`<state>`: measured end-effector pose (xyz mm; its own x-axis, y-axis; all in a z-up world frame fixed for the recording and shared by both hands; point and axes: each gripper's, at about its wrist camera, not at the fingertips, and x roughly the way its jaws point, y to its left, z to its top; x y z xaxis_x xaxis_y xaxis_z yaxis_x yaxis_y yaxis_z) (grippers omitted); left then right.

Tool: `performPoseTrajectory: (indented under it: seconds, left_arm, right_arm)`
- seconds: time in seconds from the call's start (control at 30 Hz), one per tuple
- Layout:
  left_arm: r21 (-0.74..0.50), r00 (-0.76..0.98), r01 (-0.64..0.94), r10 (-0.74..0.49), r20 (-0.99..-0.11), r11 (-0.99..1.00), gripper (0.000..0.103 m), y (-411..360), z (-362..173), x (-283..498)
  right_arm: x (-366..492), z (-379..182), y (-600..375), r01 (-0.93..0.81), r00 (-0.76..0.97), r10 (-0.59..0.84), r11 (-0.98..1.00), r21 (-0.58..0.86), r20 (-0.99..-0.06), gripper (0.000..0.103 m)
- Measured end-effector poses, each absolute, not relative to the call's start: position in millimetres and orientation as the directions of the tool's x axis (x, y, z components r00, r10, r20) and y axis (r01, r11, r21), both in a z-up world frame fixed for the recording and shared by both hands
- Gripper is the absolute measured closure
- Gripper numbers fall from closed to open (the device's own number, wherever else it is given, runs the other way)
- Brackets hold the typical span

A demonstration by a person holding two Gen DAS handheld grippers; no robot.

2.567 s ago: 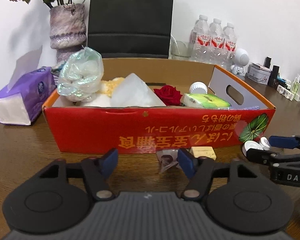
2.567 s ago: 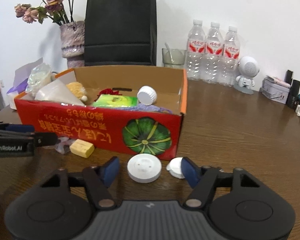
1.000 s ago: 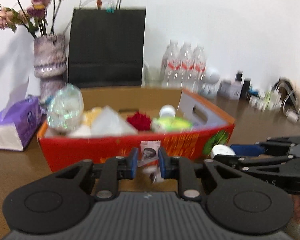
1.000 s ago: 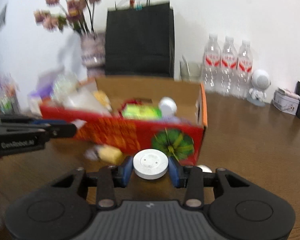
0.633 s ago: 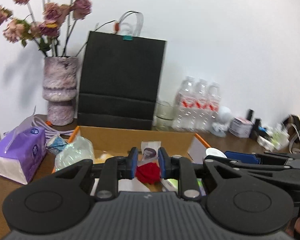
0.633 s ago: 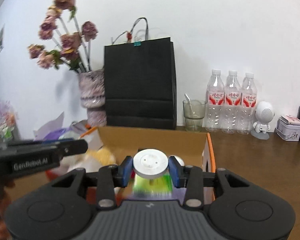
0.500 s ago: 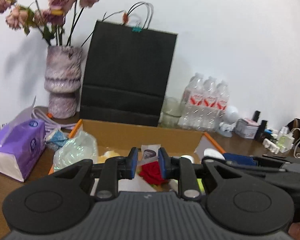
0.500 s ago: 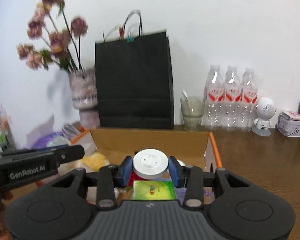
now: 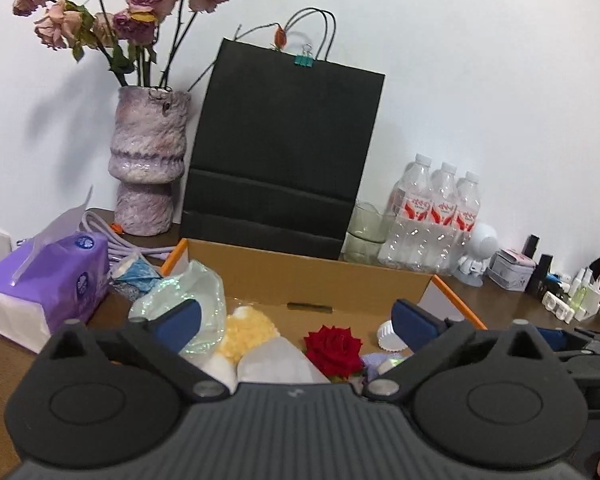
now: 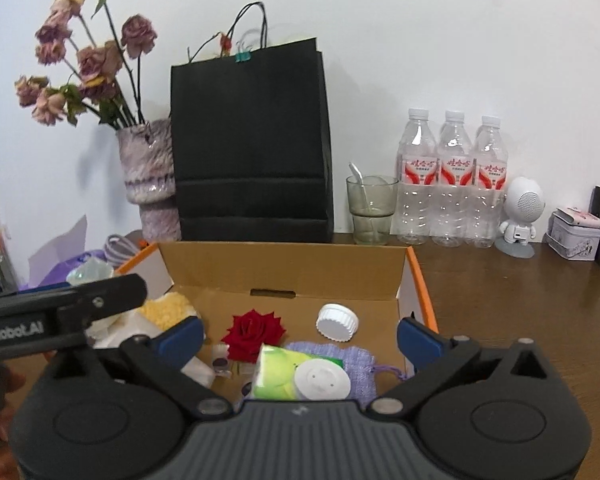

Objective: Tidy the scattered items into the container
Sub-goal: 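Drop the white cap with the right tool while the left tool drops the packet into box, then grasp the black wrapper with the right tool while the left tool grasps a clear packet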

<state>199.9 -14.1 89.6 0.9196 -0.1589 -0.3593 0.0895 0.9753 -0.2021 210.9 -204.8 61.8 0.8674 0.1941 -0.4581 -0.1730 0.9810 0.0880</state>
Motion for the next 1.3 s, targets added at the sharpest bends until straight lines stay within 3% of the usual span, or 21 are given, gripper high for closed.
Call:
performPoseTrajectory:
  seconds: [0.57,0.93,1.13,1.3]
  left_arm:
    - [-0.138,0.923,0.054,-0.102,-0.372,0.989,0.000,-11.8,84.4,180.3]
    - [-0.125,0.922,0.103,-0.142,-0.359,0.987,0.000,-13.8,77.8,143.4]
    - [-0.100,0.893,0.157,-0.184,-0.412,0.983,0.000,-27.3,62.4,139.6]
    - [-0.034,0.869,0.171,-0.167,-0.466,0.985,0.000,-47.7,47.5,138.7]
  right_arm:
    - [188.5,60.8,-226.3,-0.163,0.867,0.149,0.987,0.011,-0.476,0.000]
    - [154.9,40.2,-288.7,-0.100,0.855,0.054,0.993,-0.062,-0.517,0.000]
    - [148.5,22.3,-307.6,-0.084,0.826,0.035,0.995,-0.062,-0.563,0.000]
    - [142.0,10.1,-315.6,-0.081,0.815,-0.017,0.986,-0.143,-0.580,0.003]
